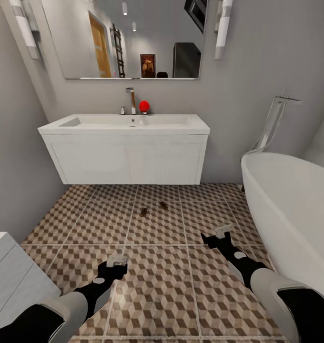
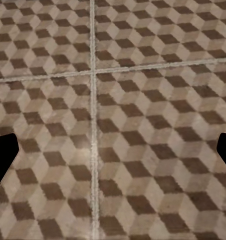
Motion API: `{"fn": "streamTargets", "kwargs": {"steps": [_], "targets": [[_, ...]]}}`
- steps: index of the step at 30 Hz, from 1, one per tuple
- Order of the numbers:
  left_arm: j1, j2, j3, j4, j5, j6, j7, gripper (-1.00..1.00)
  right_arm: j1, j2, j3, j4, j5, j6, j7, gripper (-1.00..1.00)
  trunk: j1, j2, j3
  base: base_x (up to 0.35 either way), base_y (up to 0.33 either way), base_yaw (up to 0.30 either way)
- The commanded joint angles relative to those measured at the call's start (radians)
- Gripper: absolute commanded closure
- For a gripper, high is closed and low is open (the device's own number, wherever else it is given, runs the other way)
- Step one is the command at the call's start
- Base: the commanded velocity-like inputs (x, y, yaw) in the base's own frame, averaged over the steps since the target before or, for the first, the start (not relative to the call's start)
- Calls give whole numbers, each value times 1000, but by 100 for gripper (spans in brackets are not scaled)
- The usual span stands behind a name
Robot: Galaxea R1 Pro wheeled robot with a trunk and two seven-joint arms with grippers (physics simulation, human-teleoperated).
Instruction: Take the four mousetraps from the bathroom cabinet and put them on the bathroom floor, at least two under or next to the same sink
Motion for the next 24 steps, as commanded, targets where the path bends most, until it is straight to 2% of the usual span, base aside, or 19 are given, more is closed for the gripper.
{"fn": "streamTargets", "kwargs": {"steps": [1,4,9,15,24], "targets": [[-1,-1,-9,11,7,-21,2,-100,0,0,4,2,5,-7,-5,-100,-4,7,4,0,0,0],[2,-1,-9,28,7,-89,3,-100,5,0,4,12,5,-17,-18,-100,-16,28,18,0,0,0],[11,-1,-9,37,7,-159,4,-100,10,1,4,23,5,-24,-27,-100,-35,63,42,0,0,0],[22,-1,-9,40,7,-182,4,-100,24,1,4,27,5,-28,-30,-100,-58,105,70,0,0,0],[71,3,-8,41,8,-214,3,-100,60,1,3,28,5,-32,-32,-100,-92,168,113,0,0,0]]}}
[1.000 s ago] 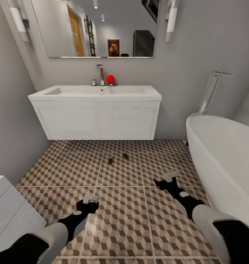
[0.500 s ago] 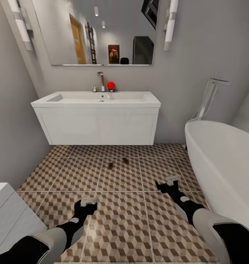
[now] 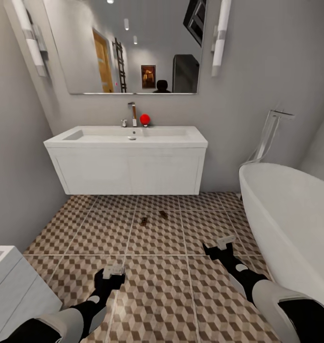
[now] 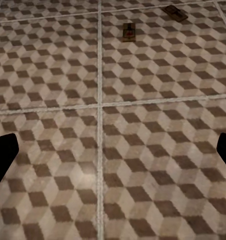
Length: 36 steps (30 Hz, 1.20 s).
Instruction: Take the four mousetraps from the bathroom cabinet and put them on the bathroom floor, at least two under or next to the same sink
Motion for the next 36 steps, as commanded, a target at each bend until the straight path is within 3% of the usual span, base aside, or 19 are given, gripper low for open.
{"fn": "streamTargets", "kwargs": {"steps": [1,5,20,27,36], "targets": [[3,0,-9,4,5,-16,3,-100,2,0,4,1,4,-5,-1,-100,-4,7,4,0,0,0],[34,8,-8,5,6,-79,4,-100,35,-1,4,2,4,-64,-4,-100,-19,35,23,0,0,0],[79,15,-8,5,6,-94,3,-100,128,0,4,2,2,-103,-47,-100,-77,140,94,0,0,0],[107,18,-8,5,6,-99,3,-100,168,1,4,2,1,-157,-53,-100,-104,189,127,0,0,0],[154,25,-8,5,6,-168,4,-100,193,4,4,2,-1,-179,-54,-100,-138,252,169,0,0,0]]}}
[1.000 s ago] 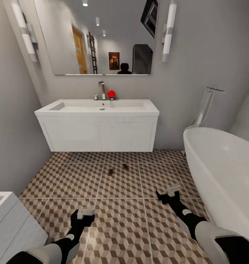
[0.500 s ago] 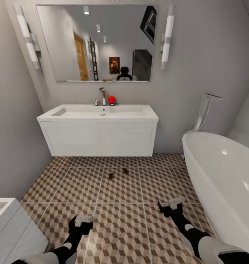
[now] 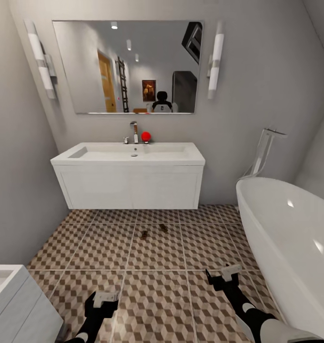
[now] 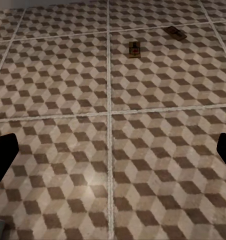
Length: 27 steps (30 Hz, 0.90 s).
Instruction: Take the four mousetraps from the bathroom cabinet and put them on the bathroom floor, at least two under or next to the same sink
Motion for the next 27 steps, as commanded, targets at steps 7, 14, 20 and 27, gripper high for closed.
{"fn": "streamTargets", "kwargs": {"steps": [7,14,20,27], "targets": [[26,10,-9,4,3,-24,6,-100,28,0,4,2,0,-5,1,-100,-27,49,32,0,0,0],[46,16,-9,5,4,-66,6,-100,58,1,4,2,-1,-11,0,-100,-54,98,66,0,0,0],[56,21,-9,6,4,-72,7,-100,72,5,4,4,-16,-15,0,-100,-77,140,94,0,0,0],[60,24,-9,5,5,-69,8,-100,94,14,3,5,-38,-16,0,-100,-104,189,127,0,0,0]]}}
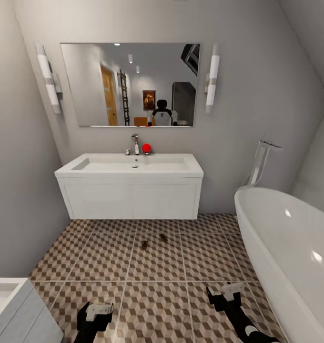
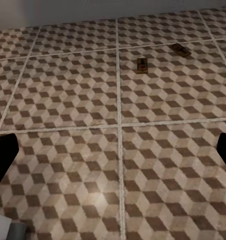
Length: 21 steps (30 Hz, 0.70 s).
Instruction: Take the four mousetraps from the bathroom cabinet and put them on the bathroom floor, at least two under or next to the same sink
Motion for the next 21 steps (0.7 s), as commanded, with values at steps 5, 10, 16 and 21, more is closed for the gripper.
{"fn": "streamTargets", "kwargs": {"steps": [5,10,16,21], "targets": [[-1,1,-8,3,2,-3,9,-100,3,4,3,1,-2,-2,0,-100,-19,35,23,0,0,0],[-1,1,-8,3,2,-1,9,-100,6,7,3,1,-3,-1,-1,-100,-39,70,47,0,0,0],[-1,1,-8,3,2,0,9,-100,7,7,3,1,-4,0,-1,-100,-62,112,75,0,0,0],[0,1,-8,3,2,1,9,-100,7,8,2,1,-4,0,-2,-100,-81,147,99,0,0,0]]}}
